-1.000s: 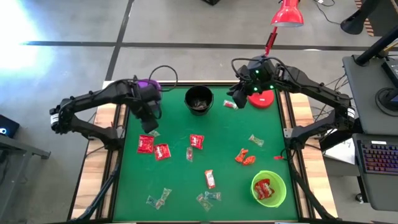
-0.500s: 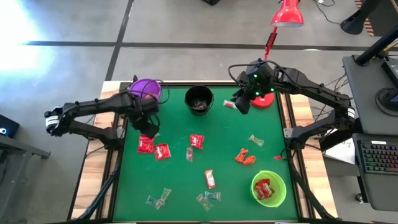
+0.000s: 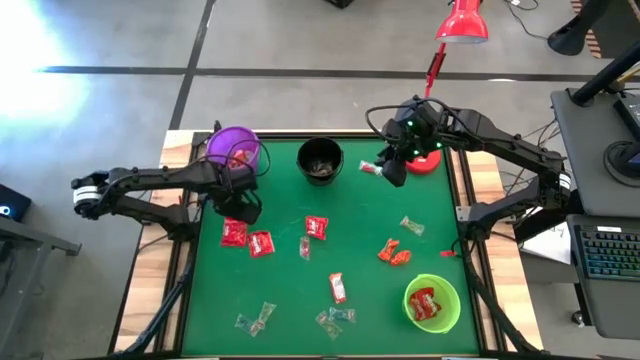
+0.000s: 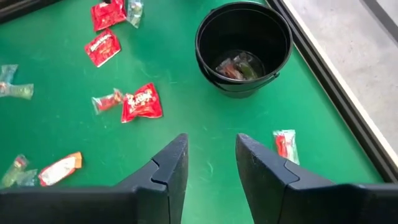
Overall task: Sort candy
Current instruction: Put the left red candy into the green bucket
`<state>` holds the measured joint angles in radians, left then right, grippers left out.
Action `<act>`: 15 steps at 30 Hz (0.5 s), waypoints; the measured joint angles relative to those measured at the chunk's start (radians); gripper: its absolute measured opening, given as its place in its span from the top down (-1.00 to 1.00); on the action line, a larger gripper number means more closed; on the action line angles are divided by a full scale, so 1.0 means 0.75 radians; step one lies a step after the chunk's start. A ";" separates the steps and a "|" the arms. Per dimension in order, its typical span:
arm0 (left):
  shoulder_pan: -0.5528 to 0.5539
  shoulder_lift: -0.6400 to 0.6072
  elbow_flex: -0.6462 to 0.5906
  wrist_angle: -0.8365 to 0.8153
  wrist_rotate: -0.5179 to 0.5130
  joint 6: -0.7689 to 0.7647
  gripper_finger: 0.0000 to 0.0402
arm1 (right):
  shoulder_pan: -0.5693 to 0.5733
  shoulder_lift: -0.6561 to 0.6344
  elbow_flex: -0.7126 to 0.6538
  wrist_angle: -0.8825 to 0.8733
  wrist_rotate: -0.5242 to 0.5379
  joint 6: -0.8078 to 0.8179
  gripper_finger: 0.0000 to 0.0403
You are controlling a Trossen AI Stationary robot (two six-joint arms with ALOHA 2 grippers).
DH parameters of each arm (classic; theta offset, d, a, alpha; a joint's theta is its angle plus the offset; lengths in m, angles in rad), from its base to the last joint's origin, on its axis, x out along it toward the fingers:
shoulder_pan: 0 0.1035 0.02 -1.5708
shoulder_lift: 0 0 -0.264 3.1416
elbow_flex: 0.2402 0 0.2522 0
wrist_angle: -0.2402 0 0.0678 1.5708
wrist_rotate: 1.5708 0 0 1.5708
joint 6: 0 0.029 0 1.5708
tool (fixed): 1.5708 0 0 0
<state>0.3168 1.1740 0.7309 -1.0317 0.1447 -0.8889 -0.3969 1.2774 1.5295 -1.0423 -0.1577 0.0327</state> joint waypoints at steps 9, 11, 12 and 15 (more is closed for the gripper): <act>-0.009 0.014 -0.084 0.001 0.031 -0.087 0.34 | 0.000 -0.002 0.000 -0.002 -0.001 -0.028 0.26; -0.009 0.022 -0.096 0.005 0.031 -0.098 0.30 | 0.001 -0.007 0.000 -0.005 -0.001 -0.035 0.25; -0.009 0.027 -0.102 0.015 0.031 -0.102 0.29 | 0.001 -0.010 0.000 -0.005 -0.002 -0.040 0.25; -0.009 0.041 -0.110 0.056 0.031 -0.105 0.25 | 0.000 -0.019 0.000 -0.005 -0.004 -0.041 0.26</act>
<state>0.3103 1.2046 0.6480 -0.9899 0.1677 -0.9676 -0.3969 1.2633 1.5295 -1.0459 -0.1605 0.0017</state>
